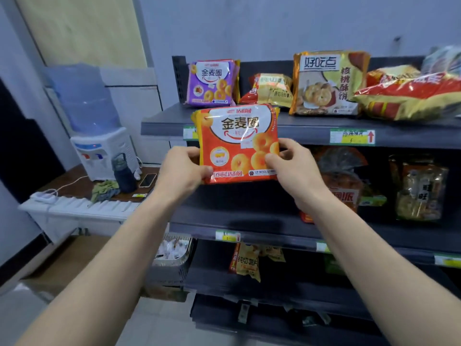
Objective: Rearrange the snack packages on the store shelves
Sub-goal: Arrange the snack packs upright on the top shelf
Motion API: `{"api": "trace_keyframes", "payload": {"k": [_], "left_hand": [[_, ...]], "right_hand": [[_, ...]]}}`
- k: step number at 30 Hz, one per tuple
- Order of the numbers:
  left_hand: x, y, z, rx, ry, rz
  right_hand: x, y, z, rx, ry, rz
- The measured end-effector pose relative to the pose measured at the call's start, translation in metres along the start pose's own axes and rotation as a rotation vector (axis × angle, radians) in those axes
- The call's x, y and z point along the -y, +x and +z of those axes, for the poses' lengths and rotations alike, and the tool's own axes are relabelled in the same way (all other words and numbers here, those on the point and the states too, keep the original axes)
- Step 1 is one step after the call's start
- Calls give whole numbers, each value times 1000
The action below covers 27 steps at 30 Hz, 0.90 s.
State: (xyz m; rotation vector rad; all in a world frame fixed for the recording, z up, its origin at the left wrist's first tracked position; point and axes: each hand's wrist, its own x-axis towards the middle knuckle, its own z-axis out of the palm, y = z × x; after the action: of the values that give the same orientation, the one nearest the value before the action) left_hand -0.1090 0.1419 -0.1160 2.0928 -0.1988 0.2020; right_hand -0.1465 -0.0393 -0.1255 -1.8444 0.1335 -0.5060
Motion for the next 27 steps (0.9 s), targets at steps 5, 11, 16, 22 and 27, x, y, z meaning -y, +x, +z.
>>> {"api": "trace_keyframes", "payload": {"k": [5, 11, 16, 22, 27], "left_hand": [[-25, 35, -40, -71, -55, 88], [-20, 104, -56, -112, -59, 126], [1, 162, -49, -125, -44, 142], [22, 220, -43, -56, 37, 122], [31, 255, -40, -54, 93, 124]], "right_hand": [[41, 42, 23, -52, 56, -102], [60, 96, 63, -79, -58, -177], [56, 140, 93, -116, -163, -196], [39, 194, 122, -129, -332, -83], [35, 224, 132, -132, -463, -44]]}}
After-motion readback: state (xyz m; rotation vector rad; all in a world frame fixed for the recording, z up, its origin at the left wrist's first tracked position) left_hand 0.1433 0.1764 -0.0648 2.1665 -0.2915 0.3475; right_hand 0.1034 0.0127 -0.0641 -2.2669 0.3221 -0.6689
